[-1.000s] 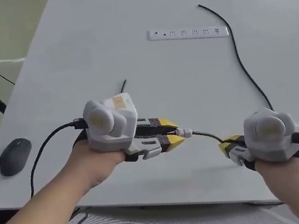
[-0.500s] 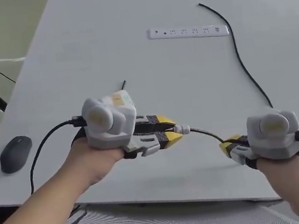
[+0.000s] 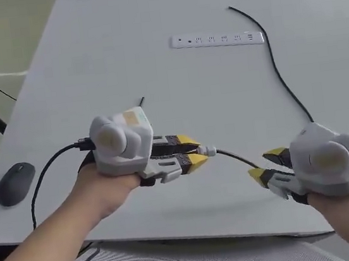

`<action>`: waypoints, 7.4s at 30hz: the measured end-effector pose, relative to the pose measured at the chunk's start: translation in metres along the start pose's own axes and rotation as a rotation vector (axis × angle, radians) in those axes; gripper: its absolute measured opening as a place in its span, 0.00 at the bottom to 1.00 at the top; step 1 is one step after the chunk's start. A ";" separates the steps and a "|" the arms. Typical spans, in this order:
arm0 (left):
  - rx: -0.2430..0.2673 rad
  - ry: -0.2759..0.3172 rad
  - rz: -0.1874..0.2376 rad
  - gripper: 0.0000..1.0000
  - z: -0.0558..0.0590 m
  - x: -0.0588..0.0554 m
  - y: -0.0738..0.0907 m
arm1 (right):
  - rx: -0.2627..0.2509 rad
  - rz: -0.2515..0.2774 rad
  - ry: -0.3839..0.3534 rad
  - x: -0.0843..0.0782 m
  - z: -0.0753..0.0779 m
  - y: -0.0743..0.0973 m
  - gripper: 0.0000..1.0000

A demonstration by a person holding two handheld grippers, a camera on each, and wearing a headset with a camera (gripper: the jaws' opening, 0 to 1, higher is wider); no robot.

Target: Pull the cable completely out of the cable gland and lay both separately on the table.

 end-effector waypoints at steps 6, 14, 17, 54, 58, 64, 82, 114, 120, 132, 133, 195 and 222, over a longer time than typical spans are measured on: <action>-0.003 -0.004 -0.011 0.15 0.003 0.000 -0.002 | 0.024 -0.026 0.210 0.030 -0.017 -0.013 0.18; 0.000 0.003 -0.014 0.15 0.003 -0.001 -0.001 | 0.050 -0.019 0.268 0.046 -0.024 -0.026 0.09; 0.001 0.010 -0.009 0.15 0.002 -0.001 -0.001 | 0.057 -0.034 0.312 0.049 -0.028 -0.028 0.01; 0.015 0.013 0.000 0.15 -0.004 -0.001 -0.008 | -0.023 -0.050 0.044 0.004 0.020 -0.027 0.00; 0.019 0.012 0.003 0.15 -0.004 -0.001 -0.008 | -0.046 -0.036 -0.017 -0.007 0.026 -0.027 0.00; 0.020 0.006 0.006 0.15 -0.002 0.000 -0.008 | -0.069 -0.048 -0.085 -0.028 0.033 -0.030 0.00; 0.036 -0.009 0.003 0.15 -0.002 -0.003 -0.004 | -0.082 -0.083 -0.093 -0.042 0.031 -0.030 0.00; 0.036 -0.019 -0.019 0.15 -0.004 0.001 -0.003 | 0.011 -0.007 0.294 0.047 -0.012 -0.029 0.15; 0.029 -0.021 -0.021 0.15 -0.002 0.000 -0.003 | 0.033 -0.015 0.322 0.047 -0.016 -0.033 0.10; 0.031 -0.008 -0.021 0.15 -0.001 -0.004 -0.003 | 0.061 -0.027 0.373 0.045 -0.023 -0.038 0.00; 0.030 -0.009 -0.022 0.15 -0.001 -0.004 -0.003 | 0.064 -0.026 0.368 0.044 -0.023 -0.038 0.00; 0.059 -0.055 -0.004 0.15 -0.006 -0.005 -0.001 | -0.106 0.042 -0.541 -0.067 0.043 -0.035 0.01; 0.083 -0.012 -0.010 0.15 -0.008 -0.005 0.003 | 0.018 0.048 0.076 0.015 0.005 -0.013 0.26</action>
Point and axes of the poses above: the centre of the closed fingertips' face, and the gripper's own axes: y roughly backward along the fingers, z roughly to its right, x roughly out of its top, the point moved 7 cm from there along y, roughly backward along the fingers, and after that the axes turned 13 degrees about x, right-handed, at the moved point
